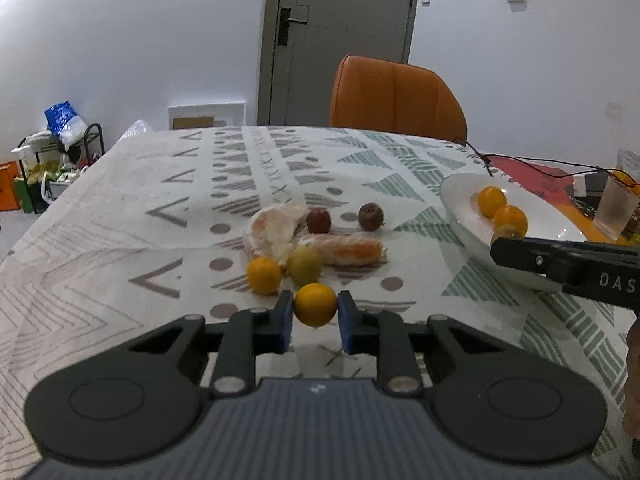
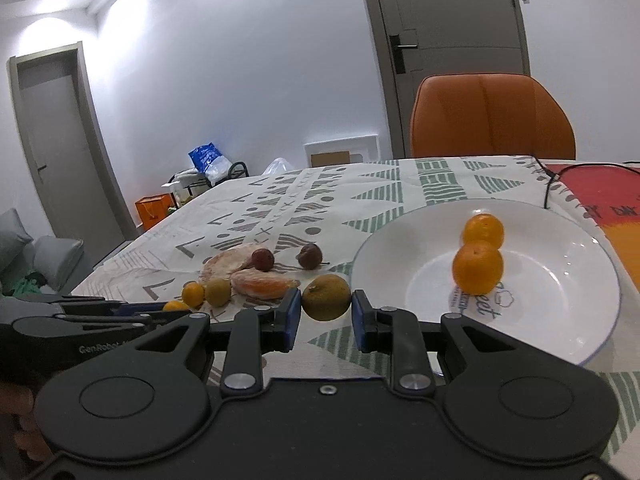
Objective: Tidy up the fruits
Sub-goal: 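Carry both fruits over the white plate and open both tools to release them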
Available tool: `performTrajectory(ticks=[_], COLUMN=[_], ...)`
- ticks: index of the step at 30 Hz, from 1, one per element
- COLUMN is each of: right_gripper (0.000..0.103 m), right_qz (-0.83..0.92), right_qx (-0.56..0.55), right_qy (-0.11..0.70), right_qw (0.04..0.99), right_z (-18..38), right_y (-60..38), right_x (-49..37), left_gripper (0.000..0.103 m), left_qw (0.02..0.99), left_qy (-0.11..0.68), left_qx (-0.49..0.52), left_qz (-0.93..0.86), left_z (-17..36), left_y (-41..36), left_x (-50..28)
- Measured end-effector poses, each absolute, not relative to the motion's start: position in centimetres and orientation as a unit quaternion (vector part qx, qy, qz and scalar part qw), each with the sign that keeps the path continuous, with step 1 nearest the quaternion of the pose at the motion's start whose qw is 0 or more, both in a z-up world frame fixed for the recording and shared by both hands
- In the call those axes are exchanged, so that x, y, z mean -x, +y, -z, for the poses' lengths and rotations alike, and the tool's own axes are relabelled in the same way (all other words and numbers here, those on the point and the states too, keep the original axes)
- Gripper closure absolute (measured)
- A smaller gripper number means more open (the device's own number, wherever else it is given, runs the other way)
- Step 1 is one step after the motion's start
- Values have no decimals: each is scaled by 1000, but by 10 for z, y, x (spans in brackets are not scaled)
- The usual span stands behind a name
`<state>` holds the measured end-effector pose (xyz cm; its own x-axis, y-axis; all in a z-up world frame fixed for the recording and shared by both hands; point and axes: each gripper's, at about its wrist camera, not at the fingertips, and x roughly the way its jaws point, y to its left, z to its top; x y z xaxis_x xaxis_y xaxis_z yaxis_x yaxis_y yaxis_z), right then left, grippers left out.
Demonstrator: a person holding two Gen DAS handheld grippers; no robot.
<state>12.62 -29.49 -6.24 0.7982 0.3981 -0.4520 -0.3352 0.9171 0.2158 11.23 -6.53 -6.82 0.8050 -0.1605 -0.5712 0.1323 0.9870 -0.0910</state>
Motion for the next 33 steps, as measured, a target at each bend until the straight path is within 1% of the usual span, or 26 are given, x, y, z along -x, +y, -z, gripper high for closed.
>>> performTrajectory(ticks=[17, 33], right_gripper=[77, 77], right_qz=[-147, -108], right_qx=[-83, -97], right_qy=[242, 240], right_qw=[956, 960], right_z=[60, 62], right_y=[-339, -376], right_x=[-119, -112], left_gripper=[81, 81], left_qw=[955, 954], left_qy=[273, 260], left_qx=[5, -8], left_qz=[116, 150], left_z=[52, 44], left_y=[-102, -143], left_x=[-119, -132])
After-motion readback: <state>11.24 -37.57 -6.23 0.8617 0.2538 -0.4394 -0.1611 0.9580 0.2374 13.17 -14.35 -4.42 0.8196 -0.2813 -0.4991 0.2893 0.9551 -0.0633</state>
